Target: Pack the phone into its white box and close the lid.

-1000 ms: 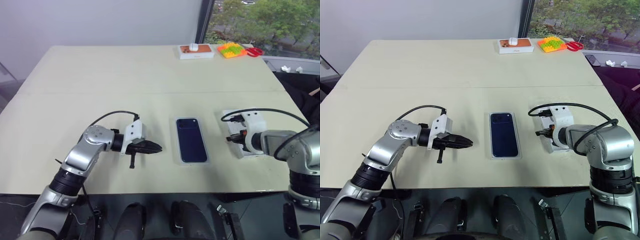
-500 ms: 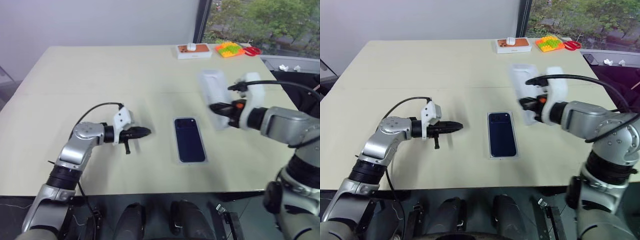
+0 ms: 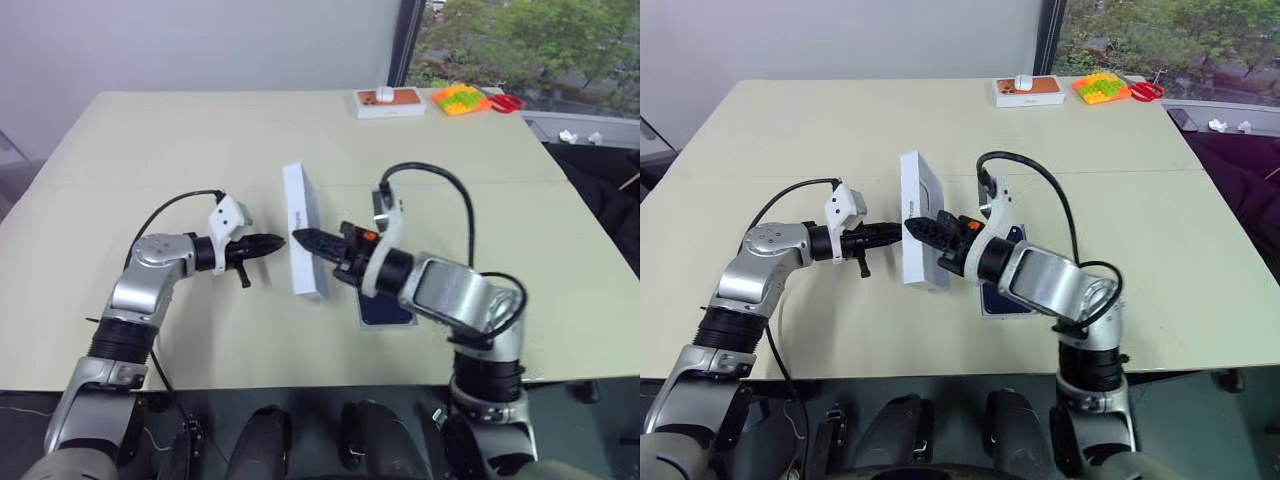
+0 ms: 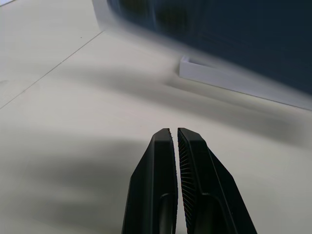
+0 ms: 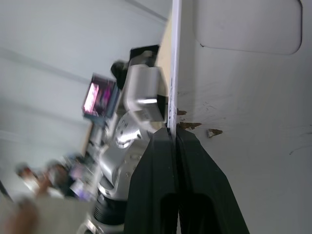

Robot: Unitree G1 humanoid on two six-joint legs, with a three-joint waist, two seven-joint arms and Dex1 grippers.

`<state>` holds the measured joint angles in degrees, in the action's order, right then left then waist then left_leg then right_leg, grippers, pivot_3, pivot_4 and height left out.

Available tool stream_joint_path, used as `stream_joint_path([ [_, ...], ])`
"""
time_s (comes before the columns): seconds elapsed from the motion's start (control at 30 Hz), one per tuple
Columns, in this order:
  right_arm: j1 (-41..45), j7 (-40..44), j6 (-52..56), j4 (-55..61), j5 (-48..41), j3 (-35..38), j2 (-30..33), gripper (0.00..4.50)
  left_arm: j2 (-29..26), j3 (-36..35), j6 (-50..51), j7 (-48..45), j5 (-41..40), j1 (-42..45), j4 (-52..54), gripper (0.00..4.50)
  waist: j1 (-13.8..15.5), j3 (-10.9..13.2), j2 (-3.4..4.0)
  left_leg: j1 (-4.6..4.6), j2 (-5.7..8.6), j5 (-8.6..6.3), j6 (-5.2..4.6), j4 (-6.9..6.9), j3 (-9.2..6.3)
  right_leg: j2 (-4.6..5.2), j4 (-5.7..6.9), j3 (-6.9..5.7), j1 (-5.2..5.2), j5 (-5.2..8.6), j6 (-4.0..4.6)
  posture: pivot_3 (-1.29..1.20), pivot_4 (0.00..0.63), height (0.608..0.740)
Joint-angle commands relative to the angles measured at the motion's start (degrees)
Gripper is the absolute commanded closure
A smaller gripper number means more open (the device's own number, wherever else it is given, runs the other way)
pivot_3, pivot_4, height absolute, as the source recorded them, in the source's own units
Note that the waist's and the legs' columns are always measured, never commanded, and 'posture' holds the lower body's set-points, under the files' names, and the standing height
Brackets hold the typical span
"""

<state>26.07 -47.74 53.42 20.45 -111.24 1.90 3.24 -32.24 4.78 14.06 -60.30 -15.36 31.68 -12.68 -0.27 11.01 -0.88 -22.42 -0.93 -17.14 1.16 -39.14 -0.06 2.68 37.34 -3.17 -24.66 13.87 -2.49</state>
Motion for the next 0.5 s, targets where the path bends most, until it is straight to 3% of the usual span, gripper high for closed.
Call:
stream_joint_path([
  [0.03, -1.94, -4.26, -5.20, 1.40, -1.76, -0.29, -2.30, 4.45, -0.55, -1.14, -1.08, -0.01, -0.15, 0.24, 2.04, 4.25, -0.33, 0.00, 0.00, 0.00, 0.00, 0.00, 0.00, 0.00, -0.01, 0.00, 0.00, 0.00, 0.00, 0.00, 0.00, 0.00, 0.150, 0.740],
  [0.27, -5.34, -7.90, -7.65, 1.57, -1.76, 0.88, -1.27, 4.45, 0.56, 0.05, 0.81, -0.74, -1.24, -0.46, 5.40, 4.25, -0.51, 0.00, 0.00, 0.02, -0.03, 0.00, 0.00, 0.01, 0.00, -0.01, 0.00, 0.02, -0.01, 0.00, 0.00, 0.00, 0.150, 0.740],
  [0.3, -5.90, -8.08, -7.75, 1.87, -1.76, 1.11, -1.14, 3.89, 1.00, 0.47, 1.21, -0.96, -1.43, -0.54, 6.13, 4.25, -0.49, 0.00, 0.00, 0.02, -0.04, 0.00, 0.00, 0.01, -0.01, -0.02, 0.01, 0.02, 0.00, 0.00, 0.01, 0.00, 0.150, 0.740],
  [0.33, -6.24, -8.17, -7.83, 2.09, -1.76, 1.20, -1.07, 3.64, 1.30, 0.70, 1.51, -1.11, -1.51, -0.60, 6.61, 4.25, -0.49, 0.00, 0.00, 0.03, -0.04, 0.00, 0.00, 0.01, -0.01, -0.02, 0.01, 0.02, 0.00, 0.00, 0.01, 0.00, 0.150, 0.740],
  [0.5, -3.51, -6.89, -8.67, 2.16, -1.76, 4.35, 2.95, 1.07, 3.73, 3.50, 3.45, -2.74, -2.12, -0.91, 9.99, 4.25, -0.39, 0.01, 0.01, 0.02, -0.02, 0.00, 0.00, 0.01, 0.01, -0.02, 0.00, 0.04, 0.00, 0.00, 0.01, 0.00, 0.150, 0.740],
])
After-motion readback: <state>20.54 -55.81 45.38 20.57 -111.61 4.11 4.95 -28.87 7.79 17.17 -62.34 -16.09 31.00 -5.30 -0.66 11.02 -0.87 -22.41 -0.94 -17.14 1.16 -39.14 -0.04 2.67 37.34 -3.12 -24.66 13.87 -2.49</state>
